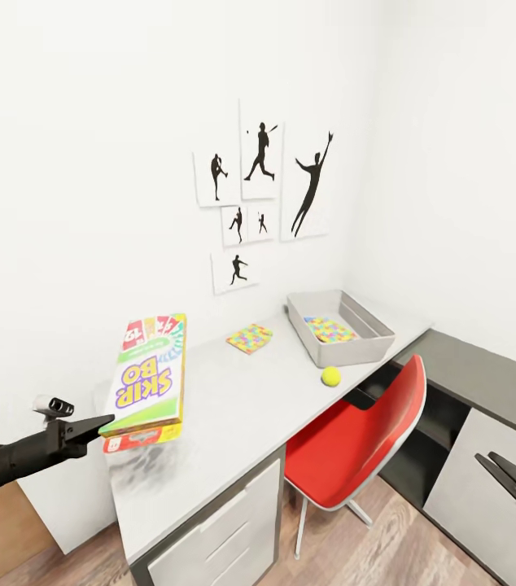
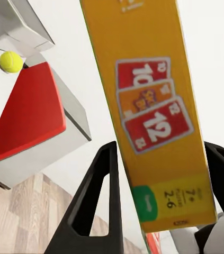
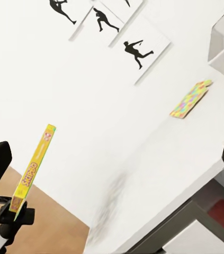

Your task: Put all the toys in the child's room - the three board games (two on the bed and one on the table), the two jigsaw puzzles on the table, and the tennis ball on the table - inside the toy box on the table in the child's room.

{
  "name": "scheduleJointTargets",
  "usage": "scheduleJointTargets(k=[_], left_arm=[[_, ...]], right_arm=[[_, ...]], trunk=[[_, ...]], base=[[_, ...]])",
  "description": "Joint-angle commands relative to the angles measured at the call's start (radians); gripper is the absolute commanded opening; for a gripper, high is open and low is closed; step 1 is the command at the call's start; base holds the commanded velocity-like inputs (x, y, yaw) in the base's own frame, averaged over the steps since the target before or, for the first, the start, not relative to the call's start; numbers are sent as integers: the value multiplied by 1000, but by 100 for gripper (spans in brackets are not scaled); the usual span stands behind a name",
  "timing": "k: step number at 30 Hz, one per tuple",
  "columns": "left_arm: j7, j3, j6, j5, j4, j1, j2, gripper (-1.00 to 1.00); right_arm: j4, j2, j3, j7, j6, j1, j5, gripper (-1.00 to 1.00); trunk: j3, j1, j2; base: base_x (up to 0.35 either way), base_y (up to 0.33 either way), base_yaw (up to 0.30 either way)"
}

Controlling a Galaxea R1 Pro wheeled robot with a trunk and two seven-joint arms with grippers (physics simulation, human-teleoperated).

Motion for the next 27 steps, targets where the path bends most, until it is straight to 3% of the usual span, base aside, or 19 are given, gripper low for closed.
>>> scheduleJointTargets(k=[1, 15, 27], left_arm=[[-4, -1, 11, 0, 0, 0, 1, -100], [-7, -3, 11, 0, 0, 2, 3, -100], [-7, -3, 11, -1, 0, 2, 3, -100]], right_arm=[[0, 0, 0, 0, 7, 0, -6, 100], [0, 0, -9, 2, 7, 0, -4, 100], [-4, 0, -10, 3, 7, 0, -9, 100]], trunk=[[2, -4, 7], [58, -58, 105], [96, -104, 189]], base=[[0, 0, -8], [0, 0, -134], [0, 0, -11]])
